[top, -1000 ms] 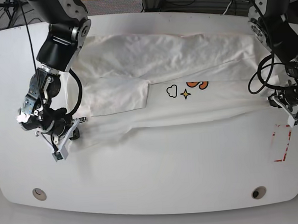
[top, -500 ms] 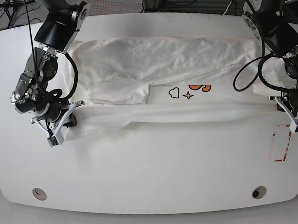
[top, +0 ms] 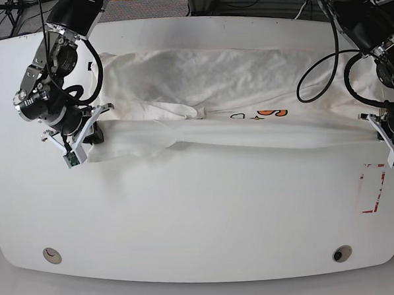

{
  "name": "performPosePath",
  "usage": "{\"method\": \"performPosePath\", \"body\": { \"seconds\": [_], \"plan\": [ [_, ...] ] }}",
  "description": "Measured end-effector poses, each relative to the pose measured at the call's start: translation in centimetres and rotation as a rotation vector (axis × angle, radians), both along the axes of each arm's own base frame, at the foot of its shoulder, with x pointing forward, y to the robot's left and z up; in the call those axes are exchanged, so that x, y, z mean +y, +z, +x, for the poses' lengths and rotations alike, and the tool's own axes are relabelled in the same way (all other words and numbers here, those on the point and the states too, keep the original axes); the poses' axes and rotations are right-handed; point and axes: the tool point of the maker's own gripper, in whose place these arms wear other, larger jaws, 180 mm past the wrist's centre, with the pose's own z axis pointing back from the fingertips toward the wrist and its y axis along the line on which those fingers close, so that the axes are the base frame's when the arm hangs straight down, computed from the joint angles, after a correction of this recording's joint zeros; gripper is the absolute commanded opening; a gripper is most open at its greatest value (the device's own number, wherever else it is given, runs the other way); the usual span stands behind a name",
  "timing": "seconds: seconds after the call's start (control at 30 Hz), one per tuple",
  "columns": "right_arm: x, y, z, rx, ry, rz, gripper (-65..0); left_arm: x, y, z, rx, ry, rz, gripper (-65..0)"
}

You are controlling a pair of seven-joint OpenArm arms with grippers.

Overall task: Fold the T-shirt properly
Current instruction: 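Fold the grasped shirt section over toward the collar with both grippers, then lay the folded shirt down along the table edge with both grippers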

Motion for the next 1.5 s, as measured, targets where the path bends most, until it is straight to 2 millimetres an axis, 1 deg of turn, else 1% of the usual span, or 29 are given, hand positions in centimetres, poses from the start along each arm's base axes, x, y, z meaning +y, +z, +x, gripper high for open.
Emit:
{"method": "performPosePath", "body": {
  "seconds": [0.13,0.3,0.43,0.53,0.7,0.93,1.0,1.17,1.27,1.37,1.4,1.43,1.5],
  "plan": [
    [0.6,-0.7,-1.4,0.02,0.015,0.028,-63.7,0.1,-0.3,-0.6,0.013,0.0,0.01,-65.0],
    [0.9,-1.9,-3.0,0.064,0.019,0.045,-63.7,-0.2,-1.4,-1.3,0.001,-0.02,0.002,-65.0],
    [1.2,-2.6,-4.2,0.091,0.026,0.067,-63.7,-0.2,-2.7,-2.7,0.041,-0.022,0.003,-65.0],
    [1.5,-3.1,-5.0,0.108,0.03,0.082,-63.7,0.2,-3.1,-3.4,0.064,-0.022,0.015,-65.0],
    [1.9,-3.2,-6.1,0.117,0.039,0.093,-63.7,1.0,-2.8,-3.8,0.068,-0.027,0.038,-65.0],
    [2.1,-3.7,-7.3,0.143,0.044,0.098,-63.7,0.9,-4.3,-5.5,0.121,-0.028,0.035,-65.0],
    [2.1,-3.9,-7.7,0.153,0.043,0.098,-63.7,1.0,-4.5,-5.9,0.133,-0.029,0.039,-63.7],
    [2.1,-4.3,-8.3,0.169,0.043,0.099,-63.7,1.5,-4.5,-6.3,0.146,-0.032,0.053,-55.6],
    [2.1,-4.4,-8.4,0.173,0.043,0.098,-63.6,1.6,-4.8,-6.9,0.162,-0.031,0.057,-48.9],
    [2.1,-4.6,-8.8,0.182,0.042,0.098,-62.8,1.5,-5.3,-7.4,0.179,-0.031,0.055,-39.9],
    [2.1,-4.6,-8.8,0.183,0.042,0.099,-61.8,1.6,-5.4,-7.6,0.184,-0.03,0.056,-37.8],
    [2.1,-4.7,-9.0,0.187,0.043,0.1,-59.3,1.6,-5.4,-7.7,0.187,-0.03,0.057,-34.9],
    [2.1,-4.9,-9.4,0.198,0.043,0.097,-52.0,1.6,-5.6,-7.9,0.192,-0.03,0.057,-30.8]
  ]
}}
